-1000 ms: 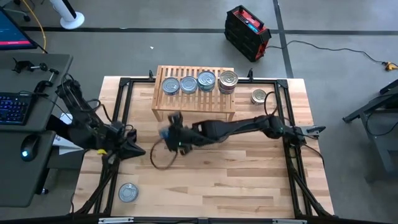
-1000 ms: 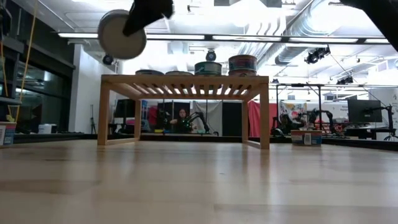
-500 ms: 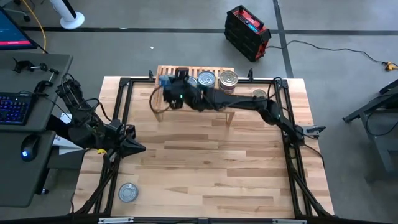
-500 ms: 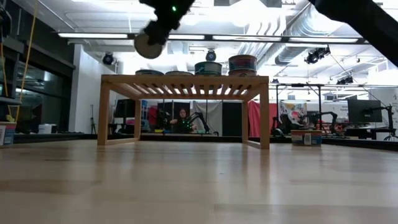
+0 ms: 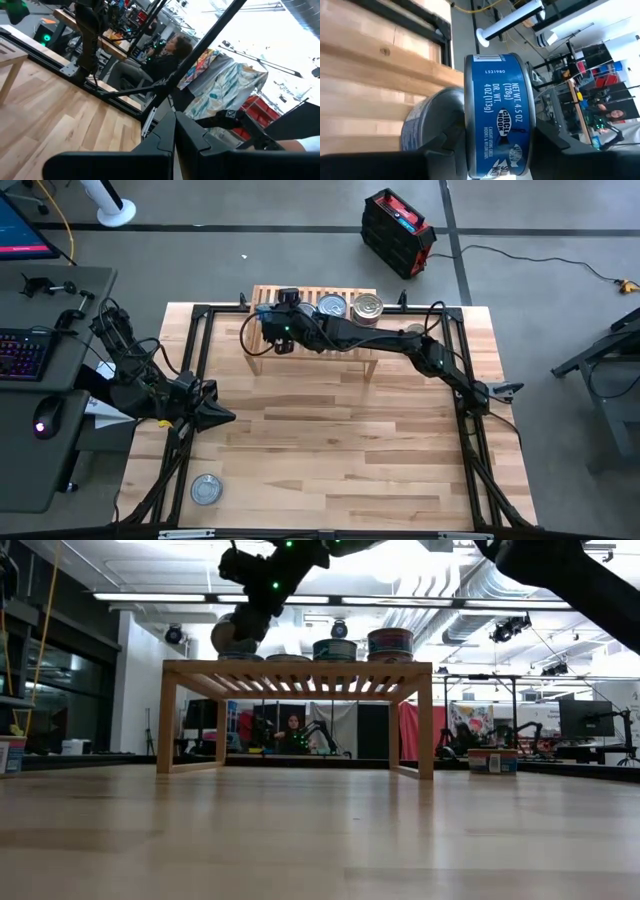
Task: Stack canned seafood by type on shelf
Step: Stack the blue tuna can on top of the other blue tuna can on the shelf
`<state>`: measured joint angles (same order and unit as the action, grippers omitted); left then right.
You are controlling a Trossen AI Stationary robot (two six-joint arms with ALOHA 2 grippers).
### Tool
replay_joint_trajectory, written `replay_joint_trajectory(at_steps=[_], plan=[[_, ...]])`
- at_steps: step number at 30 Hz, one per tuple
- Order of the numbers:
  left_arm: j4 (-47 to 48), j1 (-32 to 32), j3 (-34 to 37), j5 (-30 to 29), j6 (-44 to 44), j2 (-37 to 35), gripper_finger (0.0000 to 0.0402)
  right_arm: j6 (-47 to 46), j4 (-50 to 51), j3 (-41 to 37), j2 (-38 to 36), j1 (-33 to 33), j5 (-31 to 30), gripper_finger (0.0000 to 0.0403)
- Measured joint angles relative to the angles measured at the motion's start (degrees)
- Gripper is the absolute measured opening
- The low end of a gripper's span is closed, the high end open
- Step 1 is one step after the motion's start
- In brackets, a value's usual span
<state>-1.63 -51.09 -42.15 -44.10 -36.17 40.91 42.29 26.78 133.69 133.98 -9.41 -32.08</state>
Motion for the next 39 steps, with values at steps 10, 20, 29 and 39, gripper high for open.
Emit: replay_joint_trajectory(at_steps=[10,20,29,39], plan=[[-0.03,0.0,0.0,-0.05,-0.26,0.0,0.0,-0.89,0.15,0.02,0.01,-0.49,-0.75,0.0139],[-0.02,0.0,0.0,-0.08,-0.17,0.0,0.0,-4.68,0.63,0.02,0.01,-2.26,-1.79,0.014],[0.15,0.0,0.0,-0.08,0.4,0.0,0.0,-9.09,0.73,0.04,0.01,-2.25,-1.36,0.015],[0.17,0.0,0.0,-0.08,0.4,0.0,0.0001,-11.44,0.82,0.04,0.01,-2.25,5.49,0.0255]])
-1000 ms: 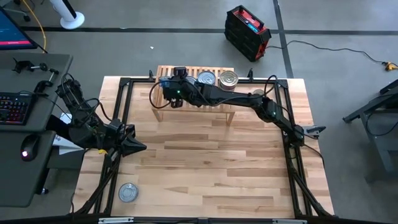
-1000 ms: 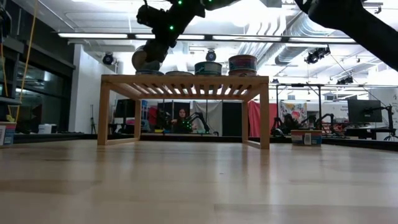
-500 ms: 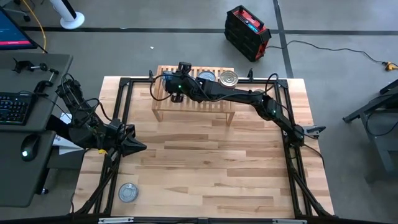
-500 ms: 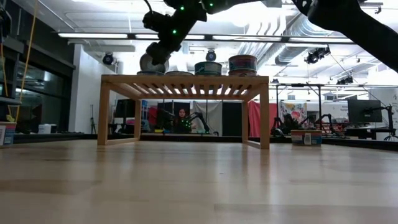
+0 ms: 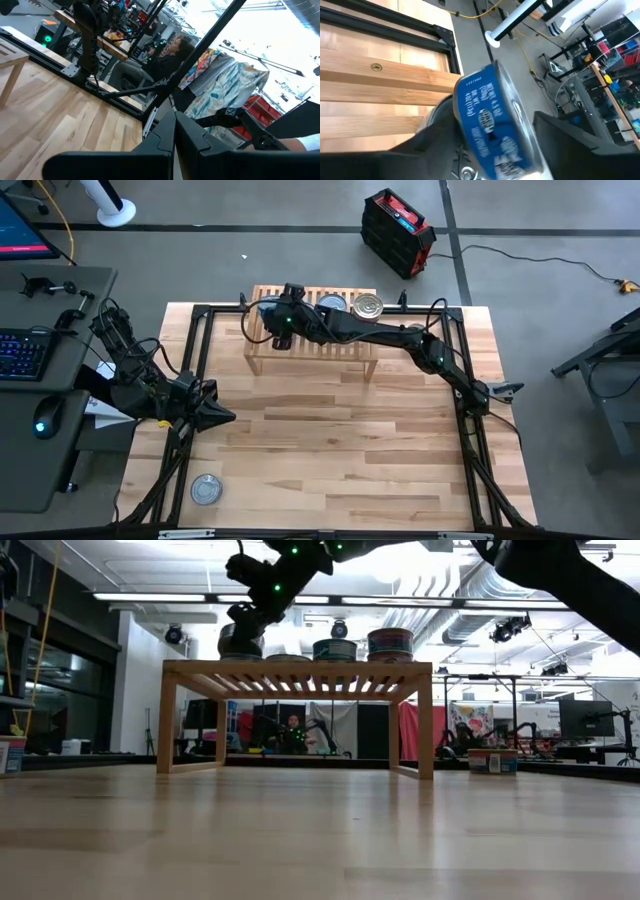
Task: Stack canned seafood by type on shelf
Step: Stack the blue tuna can on top of the other blue tuna can on the shelf
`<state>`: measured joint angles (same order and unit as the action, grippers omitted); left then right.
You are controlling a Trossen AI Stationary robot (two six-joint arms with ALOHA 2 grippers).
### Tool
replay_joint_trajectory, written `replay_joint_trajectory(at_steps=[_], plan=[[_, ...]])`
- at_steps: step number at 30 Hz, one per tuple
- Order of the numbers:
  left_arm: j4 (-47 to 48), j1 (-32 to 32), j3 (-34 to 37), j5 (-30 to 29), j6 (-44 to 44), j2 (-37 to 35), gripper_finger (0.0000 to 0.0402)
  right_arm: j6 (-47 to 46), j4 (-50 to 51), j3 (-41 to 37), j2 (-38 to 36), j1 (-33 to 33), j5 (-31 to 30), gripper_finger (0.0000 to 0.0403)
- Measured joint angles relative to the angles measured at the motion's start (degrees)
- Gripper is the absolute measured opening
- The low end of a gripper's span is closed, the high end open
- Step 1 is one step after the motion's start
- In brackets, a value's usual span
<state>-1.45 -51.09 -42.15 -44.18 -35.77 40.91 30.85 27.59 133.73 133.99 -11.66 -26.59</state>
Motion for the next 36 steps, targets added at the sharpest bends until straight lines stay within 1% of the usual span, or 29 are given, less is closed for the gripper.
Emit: replay_joint_trajectory(at_steps=[5,9,13,22,25,28,30,33,36], plan=[[0.0,0.0,0.0,0.0,0.0,0.0,0.0001,0.0,0.93,0.0,0.0,0.11,0.11,0.0309],[0.0,0.0,0.0,0.0,0.0,0.0,0.0001,-0.66,2.18,0.0,0.0,0.43,0.11,0.033],[0.02,0.0,0.0,0.02,0.0,0.0,0.0001,-2.37,3.96,0.0,0.0,0.52,0.65,0.0334],[0.02,0.0,0.0,-0.14,0.01,0.0,0.0001,-2.19,6.46,0.02,-0.27,0.62,0.61,0.0335],[1.03,0.0,0.0,-2.09,-0.04,0.0,0.0001,-2.36,8.24,1.23,-0.61,1.08,0.6,0.0335],[3.56,0.02,0.0,-4.85,-1.76,0.06,0.0001,-2.88,9.48,1.2,-2.55,2.47,0.95,0.0335],[5.01,0.29,0.0,-5.97,-3.47,0.52,0.0001,-5.95,11.38,1.27,-4.36,3.6,2.57,0.0335],[7.77,1.71,0.0,-6.03,-6.22,2.43,0.0001,-14.04,16.11,1.27,-7.06,5.23,6.86,0.0335],[9.8,4.16,0.0,-3.0,-9.25,5.43,0.0001,-18.49,24.38,1.36,-8.78,6.17,15.65,0.0335]])
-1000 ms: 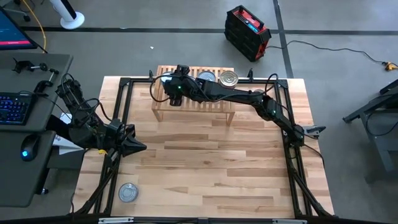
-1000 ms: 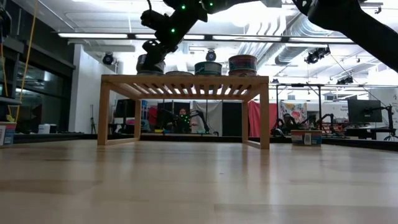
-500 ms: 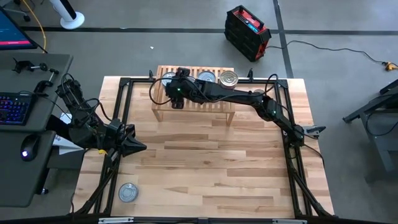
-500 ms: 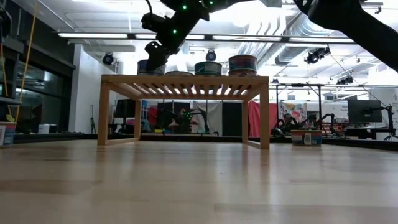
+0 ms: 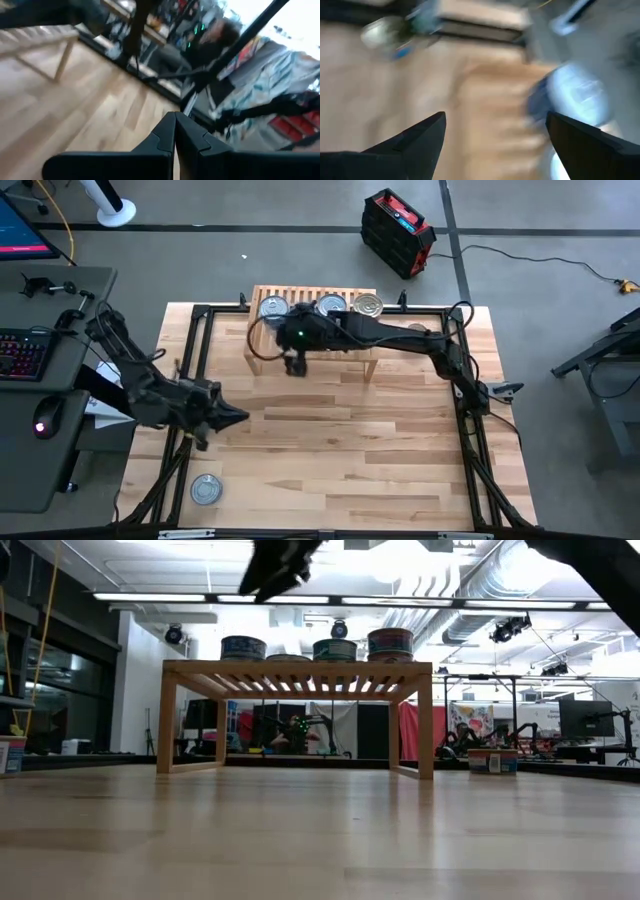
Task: Stack canned seafood by type on shelf
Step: Stack the blue tuna can on top of the other blue tuna can on the shelf
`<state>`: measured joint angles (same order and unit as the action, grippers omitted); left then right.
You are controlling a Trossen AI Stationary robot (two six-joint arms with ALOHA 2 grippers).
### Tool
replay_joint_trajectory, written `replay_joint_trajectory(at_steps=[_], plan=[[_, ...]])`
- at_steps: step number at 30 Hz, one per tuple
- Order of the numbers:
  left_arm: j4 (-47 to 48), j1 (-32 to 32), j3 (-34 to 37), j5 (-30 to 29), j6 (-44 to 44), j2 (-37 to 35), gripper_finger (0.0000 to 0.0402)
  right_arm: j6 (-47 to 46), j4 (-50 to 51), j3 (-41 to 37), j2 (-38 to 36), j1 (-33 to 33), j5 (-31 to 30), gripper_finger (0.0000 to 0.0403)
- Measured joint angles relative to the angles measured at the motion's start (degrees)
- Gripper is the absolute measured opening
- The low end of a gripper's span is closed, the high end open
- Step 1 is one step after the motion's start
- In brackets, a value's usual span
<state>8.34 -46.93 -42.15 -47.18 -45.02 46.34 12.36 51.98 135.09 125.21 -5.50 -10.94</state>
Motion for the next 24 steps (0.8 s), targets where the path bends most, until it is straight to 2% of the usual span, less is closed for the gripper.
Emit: replay_joint_trajectory(at_steps=[3,7,11,13,16,19,24], plan=[[0.79,3.85,0.0,8.69,-3.39,4.23,0.0001,-2.17,10.28,-0.74,-0.5,0.39,11.68,0.0335],[1.49,10.13,0.0,28.03,-8.3,11.45,0.0001,-1.62,21.2,-5.85,-0.51,1.45,26.65,0.0335],[5.87,12.29,0.02,51.54,-15.83,19.27,0.0001,-1.97,23.43,-16.57,-2.2,4.1,34.87,0.0335],[8.89,10.39,0.03,58.72,-20.77,22.34,0.0001,-3.55,19.82,-24.63,-5.13,5.92,36.96,0.0335],[9.99,4.98,0.09,61.13,-27.87,25.39,0.0001,-9.13,10.59,-39.05,-12.65,9.16,38.05,0.0335],[9.89,0.1,-0.43,61.11,-36.84,27.27,0.0,-19.68,-1.24,-54.8,-22.06,12.73,37.44,0.0335],[18.31,-5.59,-4.07,60.48,-46.55,31.93,0.0,-44.49,-23.4,-77.41,-38.85,19.96,28.29,0.0335]])
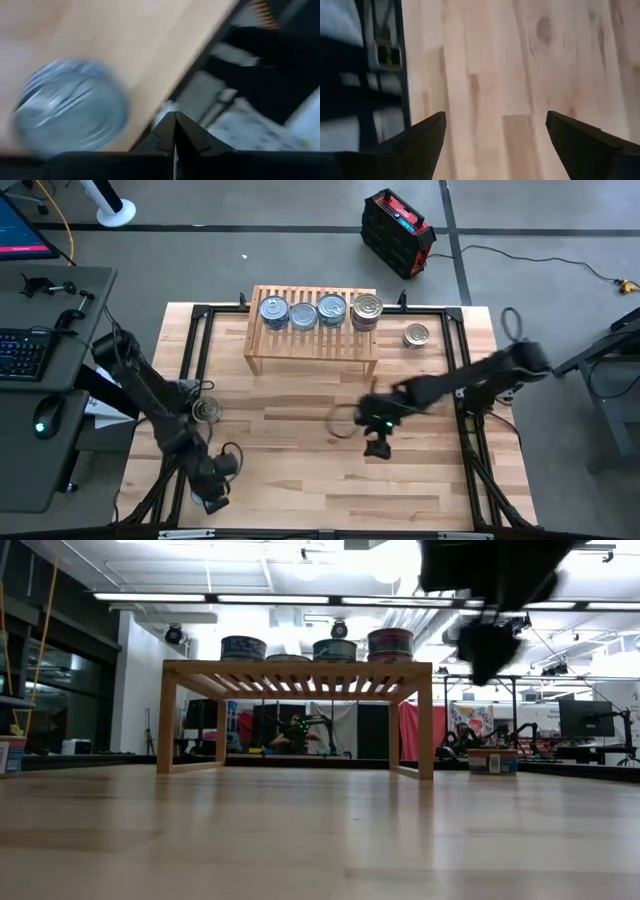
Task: Stack canned seafood by type on shelf
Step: Stack the blue tuna can on top of the other blue tuna can on the shelf
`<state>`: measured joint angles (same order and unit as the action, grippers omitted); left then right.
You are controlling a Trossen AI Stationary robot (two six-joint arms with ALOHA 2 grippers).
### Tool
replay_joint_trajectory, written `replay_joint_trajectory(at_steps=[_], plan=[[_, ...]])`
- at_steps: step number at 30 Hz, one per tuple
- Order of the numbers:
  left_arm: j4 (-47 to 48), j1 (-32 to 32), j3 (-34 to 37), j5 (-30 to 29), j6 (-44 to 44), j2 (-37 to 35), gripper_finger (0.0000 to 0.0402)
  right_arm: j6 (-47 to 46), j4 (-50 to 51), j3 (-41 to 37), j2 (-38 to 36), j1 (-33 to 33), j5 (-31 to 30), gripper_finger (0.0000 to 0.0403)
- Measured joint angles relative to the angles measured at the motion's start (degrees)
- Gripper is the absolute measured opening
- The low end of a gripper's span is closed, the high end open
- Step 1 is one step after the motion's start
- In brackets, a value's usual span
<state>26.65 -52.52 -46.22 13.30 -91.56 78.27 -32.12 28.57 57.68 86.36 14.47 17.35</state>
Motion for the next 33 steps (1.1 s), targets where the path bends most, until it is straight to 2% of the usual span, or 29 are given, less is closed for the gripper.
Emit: replay_joint_trajectory(at_steps=[3,6,10,12,15,22,25,29,33], plan=[[11.49,-1.46,-3.86,1.32,-1.43,4.05,0.0,-13.86,-13.29,-9.64,-7.41,4.46,-6.99,0.0335],[21.35,-1.72,-7.4,1.32,-1.97,7.98,0.0,-22.86,-25.04,-15.79,-12.15,7.68,-13.3,0.0335],[18.95,-1.79,-9.2,1.33,-1.55,11.93,0.0,-27.48,-32.65,-19.1,-14.33,10.13,-17.18,0.0335],[15.49,-1.83,-9.23,1.62,-1.66,13.71,0.0,-30.72,-32.82,-18.93,-14.63,10.78,-18.54,0.0335],[15.3,-1.83,-9.28,2.71,-3.11,16.11,0.0,-35.21,-32.74,-18.07,-14.47,10.81,-18.44,0.0335],[16.65,-0.66,-9.49,3.53,-4.69,18.62,0.0,-33.92,-33.4,-17.58,-14.48,10.83,-12.12,0.0335],[16.55,1.83,-9.47,-0.45,-4.39,18.61,0.0,-33.27,-34.48,-17.56,-14.48,10.83,-10.29,0.0334],[14.67,7.79,-9.55,-10.64,-0.44,18.57,0.0,-30.53,-35.37,-17.56,-14.46,10.83,-9.86,0.0334],[7.81,15.38,-9.32,-25.48,7.95,18.89,0.0,-28.36,-35.32,-17.56,-14.46,10.81,-10.55,0.0334]])
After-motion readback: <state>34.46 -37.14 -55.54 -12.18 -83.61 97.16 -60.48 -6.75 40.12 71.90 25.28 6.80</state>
